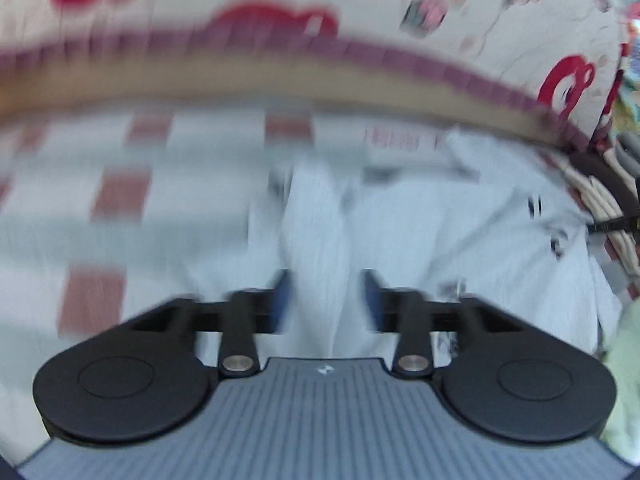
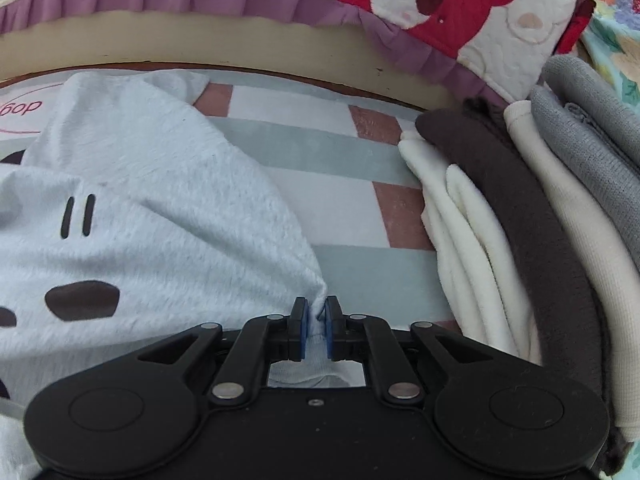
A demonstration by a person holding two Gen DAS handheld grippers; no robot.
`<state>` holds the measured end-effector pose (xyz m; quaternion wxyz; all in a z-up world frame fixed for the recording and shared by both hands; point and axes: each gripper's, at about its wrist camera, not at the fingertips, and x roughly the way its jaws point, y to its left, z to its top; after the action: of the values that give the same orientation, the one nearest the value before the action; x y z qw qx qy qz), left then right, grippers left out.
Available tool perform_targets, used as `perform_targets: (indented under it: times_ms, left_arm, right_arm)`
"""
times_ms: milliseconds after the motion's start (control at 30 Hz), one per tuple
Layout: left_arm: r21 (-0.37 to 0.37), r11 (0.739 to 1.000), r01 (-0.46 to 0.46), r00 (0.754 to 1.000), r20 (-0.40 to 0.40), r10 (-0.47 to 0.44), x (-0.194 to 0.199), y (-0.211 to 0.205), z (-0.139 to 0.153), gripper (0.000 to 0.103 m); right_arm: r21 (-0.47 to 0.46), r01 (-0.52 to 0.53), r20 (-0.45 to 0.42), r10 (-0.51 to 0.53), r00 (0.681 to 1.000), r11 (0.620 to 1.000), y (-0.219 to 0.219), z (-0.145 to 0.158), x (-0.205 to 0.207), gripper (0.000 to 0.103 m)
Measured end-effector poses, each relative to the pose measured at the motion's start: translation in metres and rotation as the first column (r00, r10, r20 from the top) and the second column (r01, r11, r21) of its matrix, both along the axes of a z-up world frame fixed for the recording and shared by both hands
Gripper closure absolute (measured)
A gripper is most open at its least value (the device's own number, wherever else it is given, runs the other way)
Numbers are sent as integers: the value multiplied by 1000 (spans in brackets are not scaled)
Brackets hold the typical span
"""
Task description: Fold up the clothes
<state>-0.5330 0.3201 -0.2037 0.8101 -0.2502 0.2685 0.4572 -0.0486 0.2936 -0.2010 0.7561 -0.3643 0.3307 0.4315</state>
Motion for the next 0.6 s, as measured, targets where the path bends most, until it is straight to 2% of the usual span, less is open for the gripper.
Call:
perform_targets:
  times_ms: [67,167,233,267,300,333,367,400,433,467,500,533,567,600]
  left_arm:
    - [5,999,39,998,-52,-39,17,14,-4,44]
    - [-26,998,57,977,-204,-61,43,35,-28,34]
    - [-73,996,51,968,-240,-67,50,51,-47,36]
    - [-97,994,56,969,-232,-78,50,59,-53,43]
    - [-120,992,51,980,-183,-72,42,67,-51,77]
    - [-143,989,38,993,-105,-53,30,75,-44,101]
    - [-168,985,27,999,-28,-32,17,83,-38,101]
    - [-192,981,4,991,135,23,-6,92,-27,101]
    - [-221,975,-28,931,350,106,-39,99,-14,101]
    - [-256,965,-55,845,504,182,-69,101,-9,101]
    - [-294,953,-75,751,612,248,-95,99,-9,101]
    - [-334,938,-89,640,703,311,-121,98,-9,101]
    - [-353,929,-109,622,705,341,-133,94,-11,101]
    - [-353,926,-138,681,644,347,-132,89,-14,100]
  right_arm:
    - [16,5,-13,-5,1000,1000,-3,1,1,93]
    - [49,20,-50,-18,999,999,-6,4,4,91]
    - [63,18,-69,-14,998,998,-7,4,5,89]
    - [62,10,-68,-6,998,998,-7,3,4,90]
    - [62,2,-68,2,998,998,-7,3,4,90]
    - [61,-8,-69,12,998,998,-6,2,4,90]
    - [62,-14,-76,19,997,998,-6,2,3,90]
    - [63,-20,-79,25,997,998,-6,1,3,90]
    - [64,-25,-78,30,996,998,-6,1,4,90]
    - [66,-30,-80,36,996,997,-7,1,4,92]
    - [65,-35,-82,41,996,997,-7,1,6,93]
    - [66,-41,-85,47,995,997,-8,1,7,94]
    - [73,-53,-98,60,993,996,-9,1,8,95]
    - [80,-64,-108,72,992,995,-9,2,9,95]
